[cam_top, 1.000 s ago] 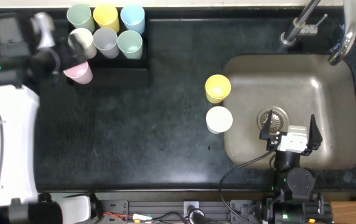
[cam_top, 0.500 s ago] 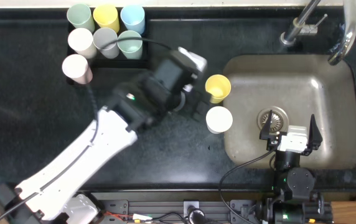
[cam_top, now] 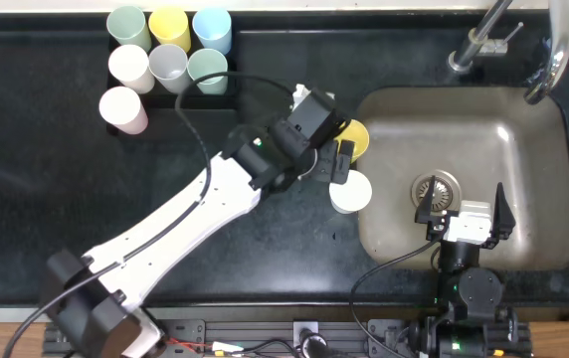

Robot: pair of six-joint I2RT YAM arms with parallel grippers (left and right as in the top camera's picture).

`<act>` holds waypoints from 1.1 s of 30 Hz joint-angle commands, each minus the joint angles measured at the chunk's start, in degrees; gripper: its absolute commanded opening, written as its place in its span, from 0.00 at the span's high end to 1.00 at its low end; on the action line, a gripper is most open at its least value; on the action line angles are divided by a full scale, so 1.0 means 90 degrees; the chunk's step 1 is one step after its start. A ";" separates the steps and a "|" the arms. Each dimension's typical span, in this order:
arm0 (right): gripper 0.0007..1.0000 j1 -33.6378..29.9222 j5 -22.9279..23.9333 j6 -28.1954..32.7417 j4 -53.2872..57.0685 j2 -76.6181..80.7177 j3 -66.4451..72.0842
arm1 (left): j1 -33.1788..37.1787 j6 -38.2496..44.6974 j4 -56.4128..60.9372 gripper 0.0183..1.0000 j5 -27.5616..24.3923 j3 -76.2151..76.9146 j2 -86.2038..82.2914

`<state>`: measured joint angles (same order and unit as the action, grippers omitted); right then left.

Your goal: Store Cups

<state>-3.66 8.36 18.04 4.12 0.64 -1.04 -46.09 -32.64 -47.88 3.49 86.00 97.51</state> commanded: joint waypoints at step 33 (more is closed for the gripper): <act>0.00 -0.0007 0.0002 -0.0002 -0.0036 -0.0049 0.0085 | 0.0223 -0.2033 -0.0192 0.00 -0.0095 0.1292 0.1991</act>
<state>-3.66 8.36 18.02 4.10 0.64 -1.04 -44.58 -49.23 -49.41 2.98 96.27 114.13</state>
